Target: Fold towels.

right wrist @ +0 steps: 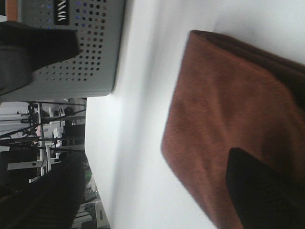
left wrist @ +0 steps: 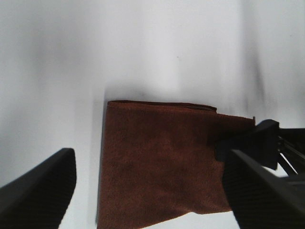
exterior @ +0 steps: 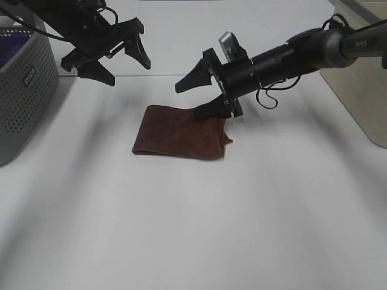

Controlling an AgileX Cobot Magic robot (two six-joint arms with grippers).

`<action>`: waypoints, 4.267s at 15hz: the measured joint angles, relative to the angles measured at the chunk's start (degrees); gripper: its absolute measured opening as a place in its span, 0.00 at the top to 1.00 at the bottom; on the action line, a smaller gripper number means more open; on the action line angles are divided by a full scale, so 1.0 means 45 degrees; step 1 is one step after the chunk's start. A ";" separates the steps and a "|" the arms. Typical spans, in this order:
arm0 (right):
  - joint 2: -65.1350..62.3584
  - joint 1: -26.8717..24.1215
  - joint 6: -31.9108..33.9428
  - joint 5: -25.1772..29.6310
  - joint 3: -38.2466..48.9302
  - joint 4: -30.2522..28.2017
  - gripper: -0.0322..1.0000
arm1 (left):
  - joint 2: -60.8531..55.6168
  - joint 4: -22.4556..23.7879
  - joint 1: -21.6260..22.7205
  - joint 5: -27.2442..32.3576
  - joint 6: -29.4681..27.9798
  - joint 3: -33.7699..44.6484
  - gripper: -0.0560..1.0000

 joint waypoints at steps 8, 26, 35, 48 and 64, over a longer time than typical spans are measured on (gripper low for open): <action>0.0140 -0.0509 0.0153 0.0560 -0.0267 -0.0178 0.23 | -0.1235 0.0637 0.0000 0.0802 0.1146 -0.0064 0.20; -1.4375 0.1592 0.6443 0.1146 0.8594 -1.2516 0.23 | -1.5979 0.6137 0.0000 0.4125 -0.0929 1.0810 0.20; -2.3249 0.1592 0.6455 -0.0751 1.7571 -1.3063 0.23 | -2.5197 0.6112 0.0000 0.3349 0.0191 1.7405 0.20; -2.6534 0.1592 0.5551 -0.0675 1.7723 -1.4057 0.23 | -2.5618 0.5093 0.0000 0.2114 0.1528 1.8067 0.20; -2.7617 -0.1630 0.5551 -0.0675 1.7723 -1.3904 0.23 | -2.7120 0.5080 0.1974 0.2114 0.1528 1.8080 0.20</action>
